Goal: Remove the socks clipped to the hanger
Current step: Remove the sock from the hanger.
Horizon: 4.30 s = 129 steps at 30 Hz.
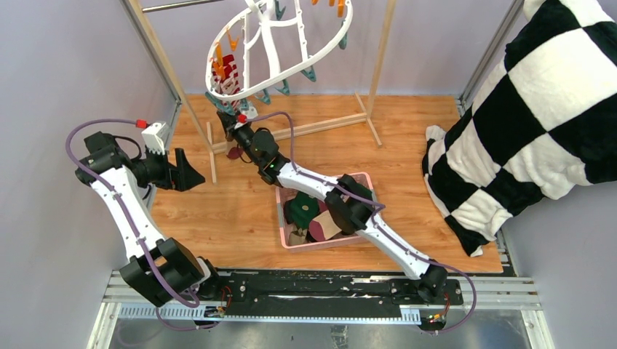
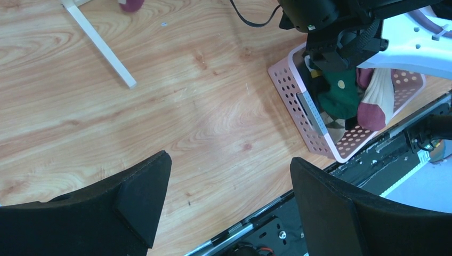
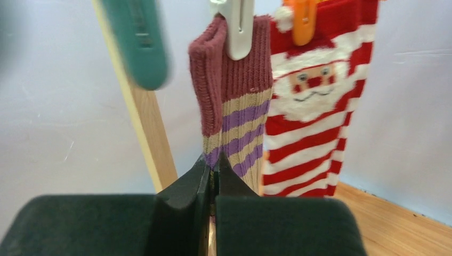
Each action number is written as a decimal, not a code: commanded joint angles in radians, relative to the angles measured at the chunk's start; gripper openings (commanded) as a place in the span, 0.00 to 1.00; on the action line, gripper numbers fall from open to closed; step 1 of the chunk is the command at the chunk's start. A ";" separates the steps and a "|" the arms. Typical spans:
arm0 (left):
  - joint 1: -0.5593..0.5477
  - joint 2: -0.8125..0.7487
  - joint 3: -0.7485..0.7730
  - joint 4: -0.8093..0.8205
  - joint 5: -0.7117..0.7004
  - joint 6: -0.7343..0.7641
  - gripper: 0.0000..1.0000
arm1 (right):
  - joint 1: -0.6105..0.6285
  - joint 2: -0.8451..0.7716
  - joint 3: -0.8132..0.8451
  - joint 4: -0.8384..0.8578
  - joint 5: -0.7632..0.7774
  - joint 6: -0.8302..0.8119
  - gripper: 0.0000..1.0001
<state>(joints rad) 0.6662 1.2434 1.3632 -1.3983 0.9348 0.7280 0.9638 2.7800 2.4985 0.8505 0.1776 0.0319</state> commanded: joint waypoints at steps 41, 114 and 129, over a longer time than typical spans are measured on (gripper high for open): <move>-0.395 -0.150 0.098 -0.034 0.382 0.041 0.97 | -0.033 -1.124 -1.361 0.470 -0.691 1.039 0.00; -0.497 -0.185 -0.089 -0.041 0.455 0.090 0.00 | 0.024 -1.123 -0.914 -0.540 -0.264 0.558 0.82; -0.499 -0.183 -0.077 -0.041 0.396 0.108 0.00 | 0.021 -0.996 -0.731 -0.601 -0.224 0.571 0.67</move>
<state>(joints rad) 0.1749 1.0687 1.2816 -1.4273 1.3514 0.8177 0.9764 1.7603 1.7226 0.2584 -0.0540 0.5915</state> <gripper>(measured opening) 0.020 0.691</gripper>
